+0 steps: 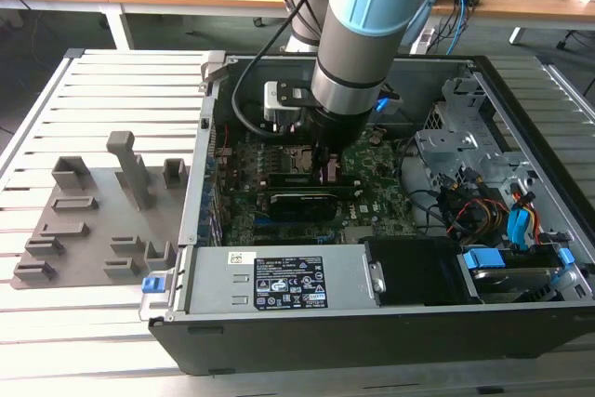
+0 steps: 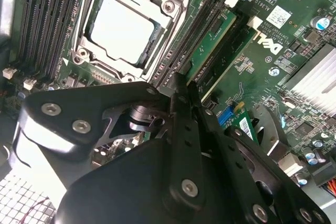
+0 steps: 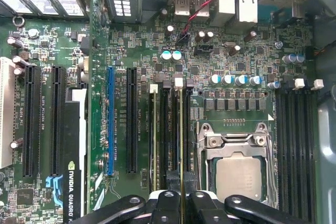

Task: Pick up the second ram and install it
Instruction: 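Insert the second ram into the second slot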

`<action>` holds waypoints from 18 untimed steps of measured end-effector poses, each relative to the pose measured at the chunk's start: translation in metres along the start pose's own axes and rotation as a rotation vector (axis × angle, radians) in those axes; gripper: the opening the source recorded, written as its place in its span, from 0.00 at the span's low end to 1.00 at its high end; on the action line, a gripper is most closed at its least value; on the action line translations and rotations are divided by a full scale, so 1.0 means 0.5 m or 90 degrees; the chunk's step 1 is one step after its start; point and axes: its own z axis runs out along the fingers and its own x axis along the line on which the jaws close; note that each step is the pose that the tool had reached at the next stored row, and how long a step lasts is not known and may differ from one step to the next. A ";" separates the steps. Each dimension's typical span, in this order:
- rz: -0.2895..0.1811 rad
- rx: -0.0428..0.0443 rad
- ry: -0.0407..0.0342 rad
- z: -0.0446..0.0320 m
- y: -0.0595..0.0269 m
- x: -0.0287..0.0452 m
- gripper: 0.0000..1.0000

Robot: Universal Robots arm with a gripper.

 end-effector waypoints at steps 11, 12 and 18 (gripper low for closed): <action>0.000 -0.0001 0.0037 -0.070 0.005 -0.020 0.20; 0.000 -0.0001 0.0047 -0.078 0.005 -0.023 0.13; 0.000 0.0001 0.0074 -0.120 0.008 -0.036 0.11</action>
